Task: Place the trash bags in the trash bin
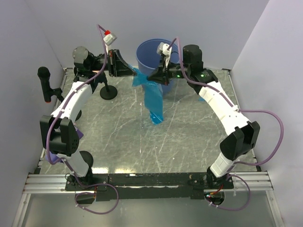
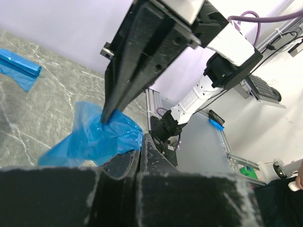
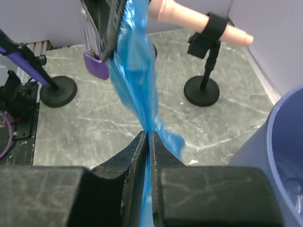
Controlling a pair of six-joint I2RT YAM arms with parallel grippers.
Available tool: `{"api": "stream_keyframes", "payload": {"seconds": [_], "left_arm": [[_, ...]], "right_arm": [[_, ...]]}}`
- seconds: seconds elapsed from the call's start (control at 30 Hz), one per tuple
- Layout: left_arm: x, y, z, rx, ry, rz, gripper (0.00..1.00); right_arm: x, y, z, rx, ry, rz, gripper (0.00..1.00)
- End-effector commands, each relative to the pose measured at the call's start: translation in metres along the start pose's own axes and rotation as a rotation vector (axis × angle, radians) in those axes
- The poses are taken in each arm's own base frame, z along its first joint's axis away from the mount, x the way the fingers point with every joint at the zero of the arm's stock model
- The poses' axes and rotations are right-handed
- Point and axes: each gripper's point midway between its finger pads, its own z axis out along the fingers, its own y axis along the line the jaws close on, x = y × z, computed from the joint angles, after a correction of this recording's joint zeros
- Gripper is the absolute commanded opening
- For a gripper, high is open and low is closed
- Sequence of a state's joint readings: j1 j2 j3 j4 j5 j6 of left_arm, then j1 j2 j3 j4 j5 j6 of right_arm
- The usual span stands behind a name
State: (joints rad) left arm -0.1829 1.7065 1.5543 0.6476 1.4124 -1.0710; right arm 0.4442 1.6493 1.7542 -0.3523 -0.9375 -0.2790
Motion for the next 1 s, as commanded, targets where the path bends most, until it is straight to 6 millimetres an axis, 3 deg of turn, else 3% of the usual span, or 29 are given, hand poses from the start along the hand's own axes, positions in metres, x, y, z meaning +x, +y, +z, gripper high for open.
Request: {"api": "stream_keyframes", "payload": {"seconds": [0.0,0.13,0.23,0.4,0.5,0.6,0.7,0.83,0.97], "left_arm": [[-0.009,-0.012,0.0,0.019,0.009,0.061,0.01],[-0.007,-0.012,0.003,0.02,0.007,0.053,0.01],[-0.004,-0.008,0.003,0.013,0.0,0.035,0.01],[-0.004,-0.009,0.003,0.014,0.003,0.033,0.01],[-0.002,-0.01,0.003,0.021,0.011,0.025,0.01],[-0.001,-0.012,0.002,0.024,0.014,0.03,0.01],[-0.002,-0.014,0.002,0.028,0.015,0.036,0.01],[-0.002,-0.015,0.002,0.029,0.018,0.037,0.01],[-0.004,-0.016,-0.001,0.024,0.016,0.044,0.01]], "right_arm": [[-0.029,0.028,-0.016,-0.069,-0.064,-0.039,0.18],[-0.044,0.028,-0.015,-0.013,-0.08,-0.118,0.5],[-0.059,0.028,-0.009,0.001,-0.089,-0.181,0.58],[-0.069,0.024,0.007,0.089,-0.052,-0.349,0.59],[-0.073,0.013,0.011,0.155,-0.053,-0.347,0.53],[-0.073,0.007,0.013,0.172,-0.045,-0.36,0.35],[-0.065,0.004,0.015,0.169,-0.014,-0.377,0.27],[-0.06,0.009,0.015,0.141,-0.004,-0.381,0.03],[-0.06,0.012,0.008,0.133,-0.006,-0.358,0.0]]}}
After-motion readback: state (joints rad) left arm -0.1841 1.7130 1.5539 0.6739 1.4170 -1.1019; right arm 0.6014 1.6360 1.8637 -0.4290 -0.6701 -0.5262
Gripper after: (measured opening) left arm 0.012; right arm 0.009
